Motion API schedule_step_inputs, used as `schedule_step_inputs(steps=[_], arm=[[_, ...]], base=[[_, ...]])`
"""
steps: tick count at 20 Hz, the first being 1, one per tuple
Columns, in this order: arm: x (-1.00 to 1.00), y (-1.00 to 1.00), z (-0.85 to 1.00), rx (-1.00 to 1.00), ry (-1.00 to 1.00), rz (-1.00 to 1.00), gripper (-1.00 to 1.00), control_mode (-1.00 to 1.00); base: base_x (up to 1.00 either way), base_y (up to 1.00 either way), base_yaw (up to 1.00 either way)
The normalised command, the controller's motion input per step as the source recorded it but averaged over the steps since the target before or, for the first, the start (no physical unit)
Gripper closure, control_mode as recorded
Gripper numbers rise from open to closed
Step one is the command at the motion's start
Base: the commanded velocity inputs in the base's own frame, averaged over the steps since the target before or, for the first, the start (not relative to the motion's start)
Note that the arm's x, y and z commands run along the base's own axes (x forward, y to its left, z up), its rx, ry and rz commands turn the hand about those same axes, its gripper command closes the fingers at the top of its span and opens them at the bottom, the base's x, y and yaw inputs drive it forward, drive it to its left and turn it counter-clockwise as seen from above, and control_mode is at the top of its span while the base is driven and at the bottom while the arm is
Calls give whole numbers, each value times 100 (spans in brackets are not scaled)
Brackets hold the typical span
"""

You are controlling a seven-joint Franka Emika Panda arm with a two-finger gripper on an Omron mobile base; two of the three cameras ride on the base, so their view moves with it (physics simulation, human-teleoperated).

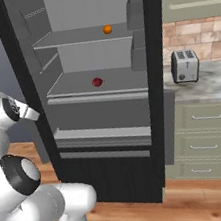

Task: Retrieve the tangerine and pear from the fridge and place them into the bowl on the dining table.

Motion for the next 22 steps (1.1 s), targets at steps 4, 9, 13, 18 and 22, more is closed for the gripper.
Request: schedule_step_inputs(steps=[4, 9, 13, 18, 22], arm=[[-96, 6, 18, -1, -20, 0, -100, -100], [-96, -18, 16, 2, -22, 0, -100, -100], [-69, -38, 37, 10, -6, 0, -100, -100], [-16, -87, 29, 37, 0, 0, -100, -100], [0, -94, 2, 49, 0, 0, -100, -100]], base=[[0, 0, 0], [0, 0, 0], [0, 0, 0], [0, 0, 0], [0, 0, 0]])
